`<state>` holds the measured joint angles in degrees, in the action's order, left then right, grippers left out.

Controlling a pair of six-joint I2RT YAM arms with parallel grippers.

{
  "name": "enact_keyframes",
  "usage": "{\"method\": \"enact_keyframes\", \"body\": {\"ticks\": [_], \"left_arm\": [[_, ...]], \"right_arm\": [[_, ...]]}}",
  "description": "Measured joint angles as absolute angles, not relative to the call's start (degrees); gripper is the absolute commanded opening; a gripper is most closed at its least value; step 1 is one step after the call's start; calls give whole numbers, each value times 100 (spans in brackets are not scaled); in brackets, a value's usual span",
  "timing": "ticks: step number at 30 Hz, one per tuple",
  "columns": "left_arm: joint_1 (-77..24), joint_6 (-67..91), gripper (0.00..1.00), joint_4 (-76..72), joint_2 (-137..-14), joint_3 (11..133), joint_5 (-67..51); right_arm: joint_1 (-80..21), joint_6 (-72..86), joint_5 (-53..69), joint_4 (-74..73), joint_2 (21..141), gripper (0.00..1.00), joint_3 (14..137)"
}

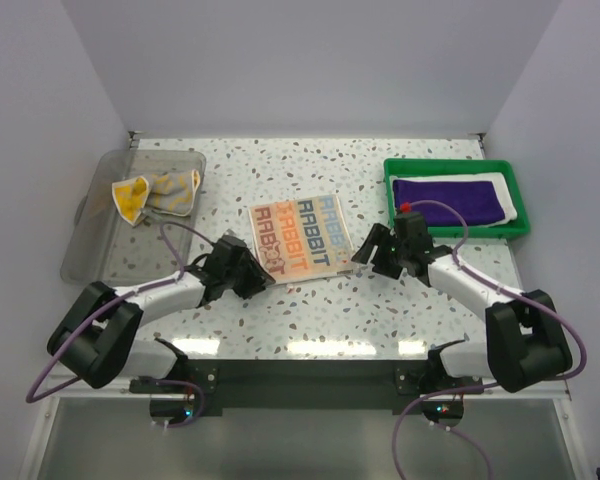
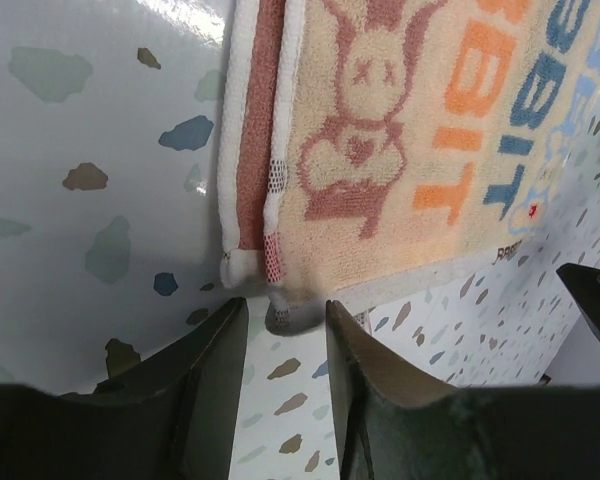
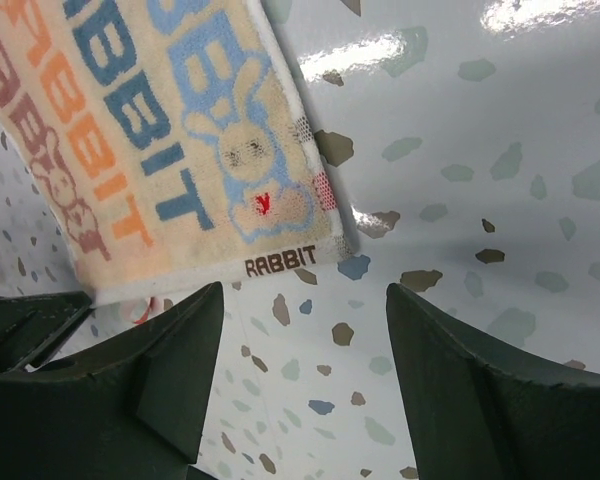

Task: Fold and stack the towels
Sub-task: Fold the towel

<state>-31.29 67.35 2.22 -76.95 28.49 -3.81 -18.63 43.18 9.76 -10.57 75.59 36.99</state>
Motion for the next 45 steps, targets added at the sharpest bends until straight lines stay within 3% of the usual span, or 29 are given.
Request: {"method": "enact_keyframes", "body": {"ticks": [5, 11, 14, 21, 33, 45], "left_arm": [[-3170, 6748, 32, 121, -7802, 2849, -379], [-3208, 6748, 8, 137, -7815, 2871, -377], [-3208, 6733, 0, 248, -7797, 2974, -368], [-3225, 6663, 0, 539, -7561, 3452, -322], [-3229, 6639, 0, 762, -7422, 3835, -338], [-3229, 6528, 0, 847, -7422, 4169, -381]], "right_arm": [[-1863, 4375, 972, -919, 7601, 70, 3677], [-1863, 4462, 919, -836, 7769, 69, 3573], [-1863, 4506, 849, -781, 7907, 61, 3553], [-1863, 4567, 851, -637, 8291, 50, 3612], [-1962, 4584, 784, -707, 8689, 50, 3990], [-2757, 4379, -539, -1586, 9150, 47, 4792]]}}
